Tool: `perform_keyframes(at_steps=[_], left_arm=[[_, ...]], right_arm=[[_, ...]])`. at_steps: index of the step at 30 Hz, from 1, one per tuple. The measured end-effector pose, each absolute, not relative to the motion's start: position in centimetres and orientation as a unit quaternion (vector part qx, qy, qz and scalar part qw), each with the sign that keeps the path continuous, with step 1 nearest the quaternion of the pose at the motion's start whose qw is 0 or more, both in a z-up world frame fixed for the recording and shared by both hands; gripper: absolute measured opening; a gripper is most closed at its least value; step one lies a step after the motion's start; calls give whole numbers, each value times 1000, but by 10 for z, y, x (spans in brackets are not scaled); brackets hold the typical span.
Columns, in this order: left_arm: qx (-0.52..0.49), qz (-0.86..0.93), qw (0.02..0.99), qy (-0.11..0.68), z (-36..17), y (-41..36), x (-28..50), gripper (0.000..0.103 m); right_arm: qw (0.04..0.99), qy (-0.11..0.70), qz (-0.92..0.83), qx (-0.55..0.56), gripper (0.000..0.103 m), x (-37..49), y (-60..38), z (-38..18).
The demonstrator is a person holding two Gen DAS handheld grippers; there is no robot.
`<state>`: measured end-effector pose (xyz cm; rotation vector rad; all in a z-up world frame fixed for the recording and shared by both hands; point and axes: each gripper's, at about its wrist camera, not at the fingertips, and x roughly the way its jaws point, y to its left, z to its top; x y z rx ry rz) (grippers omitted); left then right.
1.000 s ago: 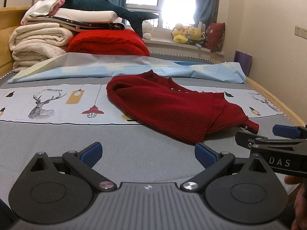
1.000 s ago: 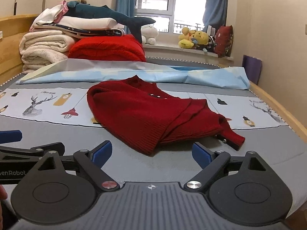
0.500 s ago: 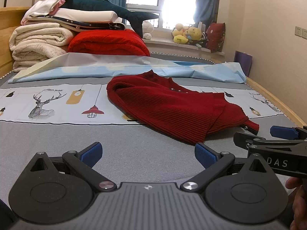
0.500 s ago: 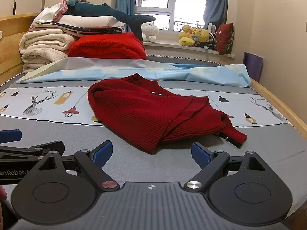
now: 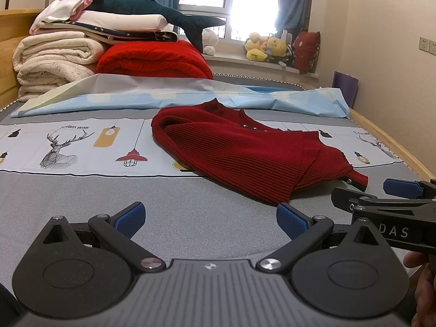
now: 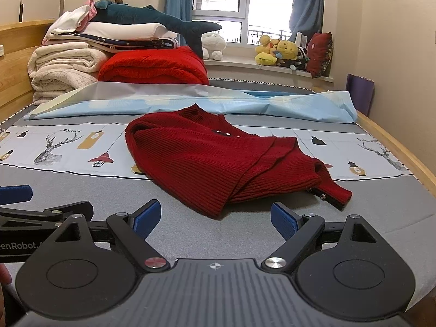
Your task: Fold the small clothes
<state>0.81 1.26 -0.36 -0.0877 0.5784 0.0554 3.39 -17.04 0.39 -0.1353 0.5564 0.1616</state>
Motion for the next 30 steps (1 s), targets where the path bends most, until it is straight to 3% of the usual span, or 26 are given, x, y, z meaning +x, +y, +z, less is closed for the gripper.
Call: perform_keyframes(at_steps=[10, 15, 18, 20, 23, 27, 30], left_arm=[[-42, 26, 958, 283, -4, 12, 8, 102], [-33, 24, 963, 265, -4, 10, 4, 99], [-25, 18, 963, 266, -6, 11, 2, 80], [-17, 11, 960, 280, -10, 12, 3, 56], [-3, 8, 955, 298, -16, 14, 6, 36], [-7, 3, 951, 310, -18, 21, 13, 27], [-22, -6, 944, 329, -20, 26, 31, 21]], right_arm=[[956, 274, 80, -66, 88, 34, -171, 4], [958, 265, 79, -79, 80, 34, -169, 6], [967, 240, 69, -59, 76, 39, -180, 21], [973, 212, 73, -49, 76, 48, -193, 39], [979, 177, 74, -68, 78, 67, -211, 58], [983, 170, 45, -50, 78, 96, -244, 56], [977, 214, 20, 13, 74, 111, -265, 43]])
